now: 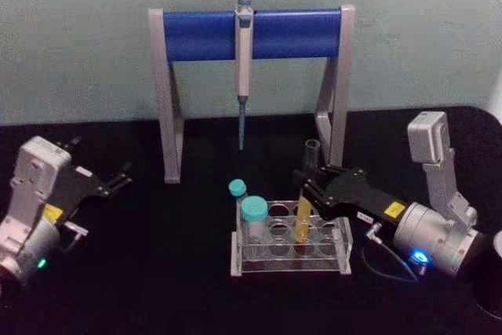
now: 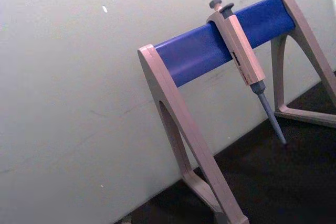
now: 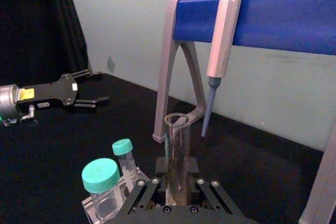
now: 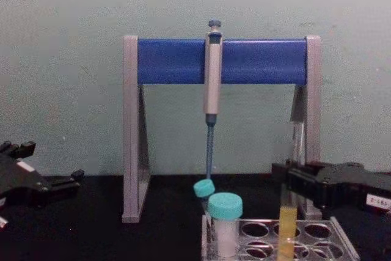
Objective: Pick up the test tube from the test tube rack, shake it, then place it back into the test tube rack.
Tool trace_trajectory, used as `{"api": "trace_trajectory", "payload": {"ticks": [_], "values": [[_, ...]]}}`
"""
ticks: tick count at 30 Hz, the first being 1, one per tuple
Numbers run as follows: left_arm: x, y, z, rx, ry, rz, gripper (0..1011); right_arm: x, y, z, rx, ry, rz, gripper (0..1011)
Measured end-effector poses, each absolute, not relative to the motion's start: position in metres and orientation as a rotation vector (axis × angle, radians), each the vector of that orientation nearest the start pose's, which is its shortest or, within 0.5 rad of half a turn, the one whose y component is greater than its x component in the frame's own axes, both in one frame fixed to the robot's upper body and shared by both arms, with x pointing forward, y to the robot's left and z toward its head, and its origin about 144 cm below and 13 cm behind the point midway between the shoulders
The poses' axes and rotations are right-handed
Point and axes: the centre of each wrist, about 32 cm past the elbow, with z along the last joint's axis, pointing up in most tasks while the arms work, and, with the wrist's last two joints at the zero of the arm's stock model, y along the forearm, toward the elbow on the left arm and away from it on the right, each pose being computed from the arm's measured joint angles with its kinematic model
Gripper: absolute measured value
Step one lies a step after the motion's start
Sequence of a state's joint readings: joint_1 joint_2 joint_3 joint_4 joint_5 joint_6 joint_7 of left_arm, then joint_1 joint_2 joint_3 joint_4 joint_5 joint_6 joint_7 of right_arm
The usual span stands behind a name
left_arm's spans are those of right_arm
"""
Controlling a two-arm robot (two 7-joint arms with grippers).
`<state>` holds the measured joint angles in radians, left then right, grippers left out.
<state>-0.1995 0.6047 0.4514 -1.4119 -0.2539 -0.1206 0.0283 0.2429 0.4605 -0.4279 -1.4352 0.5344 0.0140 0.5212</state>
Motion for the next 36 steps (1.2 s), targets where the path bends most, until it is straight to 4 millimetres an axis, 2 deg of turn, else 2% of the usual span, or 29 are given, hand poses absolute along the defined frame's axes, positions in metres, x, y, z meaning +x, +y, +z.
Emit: {"api": "trace_trajectory", "payload": {"ticks": [28,31,36], "values": [[0.4886,0.3097,1.1398,0.304,-0.285,1.248,1010,0.5065,-0.2580,1.1551,-0.060,0.081,-0.738,229],[0.4886,0.3097,1.1398,0.304,-0.285,1.248,1010,0.5065,-0.2581,1.1551,-0.061,0.082,-0.738,293],[0.4886,0.3097,1.1398,0.304,-0.285,1.248,1010,0.5066,-0.2581,1.1552,-0.061,0.082,-0.738,478]]}}
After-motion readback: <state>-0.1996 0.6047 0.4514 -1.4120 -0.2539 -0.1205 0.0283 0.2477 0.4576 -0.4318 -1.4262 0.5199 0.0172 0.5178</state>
